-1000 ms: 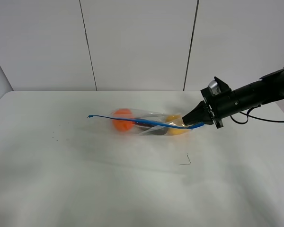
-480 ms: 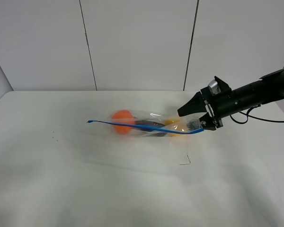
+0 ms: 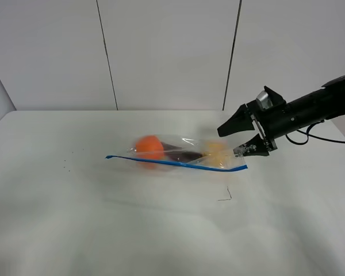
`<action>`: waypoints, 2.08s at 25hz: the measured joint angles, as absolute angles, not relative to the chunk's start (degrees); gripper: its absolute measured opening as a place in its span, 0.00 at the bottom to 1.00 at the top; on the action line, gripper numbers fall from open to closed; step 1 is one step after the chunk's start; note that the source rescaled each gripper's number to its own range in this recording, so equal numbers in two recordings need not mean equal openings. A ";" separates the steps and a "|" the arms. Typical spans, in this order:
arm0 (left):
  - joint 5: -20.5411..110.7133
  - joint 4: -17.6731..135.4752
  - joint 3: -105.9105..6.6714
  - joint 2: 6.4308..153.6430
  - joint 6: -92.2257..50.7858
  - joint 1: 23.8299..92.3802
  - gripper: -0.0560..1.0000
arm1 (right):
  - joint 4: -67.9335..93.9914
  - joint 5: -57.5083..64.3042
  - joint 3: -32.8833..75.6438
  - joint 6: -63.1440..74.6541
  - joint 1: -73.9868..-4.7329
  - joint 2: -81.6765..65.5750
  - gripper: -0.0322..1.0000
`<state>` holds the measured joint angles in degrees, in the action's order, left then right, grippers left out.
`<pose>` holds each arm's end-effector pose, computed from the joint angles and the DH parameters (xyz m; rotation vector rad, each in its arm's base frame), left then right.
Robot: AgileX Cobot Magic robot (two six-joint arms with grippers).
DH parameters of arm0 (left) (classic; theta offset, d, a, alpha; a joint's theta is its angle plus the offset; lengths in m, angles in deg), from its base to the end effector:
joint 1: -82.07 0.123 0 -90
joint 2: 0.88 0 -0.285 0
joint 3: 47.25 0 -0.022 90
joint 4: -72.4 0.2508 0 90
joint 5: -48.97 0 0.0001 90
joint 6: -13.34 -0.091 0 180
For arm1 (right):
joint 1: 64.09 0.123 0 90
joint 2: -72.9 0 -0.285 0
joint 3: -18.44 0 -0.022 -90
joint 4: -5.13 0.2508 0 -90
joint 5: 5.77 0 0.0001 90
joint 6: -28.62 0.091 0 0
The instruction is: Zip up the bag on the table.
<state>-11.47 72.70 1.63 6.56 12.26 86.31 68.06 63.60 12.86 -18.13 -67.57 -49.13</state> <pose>-0.0049 0.0001 0.2762 -0.0564 2.0377 0.0645 0.3689 0.0536 0.1788 -0.2241 2.6264 1.3952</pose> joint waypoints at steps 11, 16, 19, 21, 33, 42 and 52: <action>-11.47 72.70 1.69 6.56 12.31 86.31 1.00 | 59.66 62.15 12.86 -11.12 -67.57 -49.13 1.00; -11.47 72.70 1.69 6.56 12.31 86.31 1.00 | 56.61 62.15 12.86 -8.54 -67.57 -49.13 1.00; -11.47 72.70 1.69 6.56 12.31 86.31 1.00 | 52.46 62.20 12.86 -5.73 -67.91 -49.13 1.00; -11.40 72.70 1.69 6.56 12.31 86.31 1.00 | 50.42 62.20 12.86 -4.28 -68.85 -49.13 1.00; -11.40 72.70 1.69 6.56 12.31 86.31 1.00 | 20.92 53.72 12.81 16.73 -71.86 -41.08 1.00; -11.40 72.70 1.69 6.56 12.31 86.31 1.00 | 1.58 52.78 12.81 30.16 -71.23 -38.54 1.00; -11.40 72.70 1.69 6.56 12.31 86.31 1.00 | 1.43 50.48 12.81 30.14 -64.75 -38.41 1.00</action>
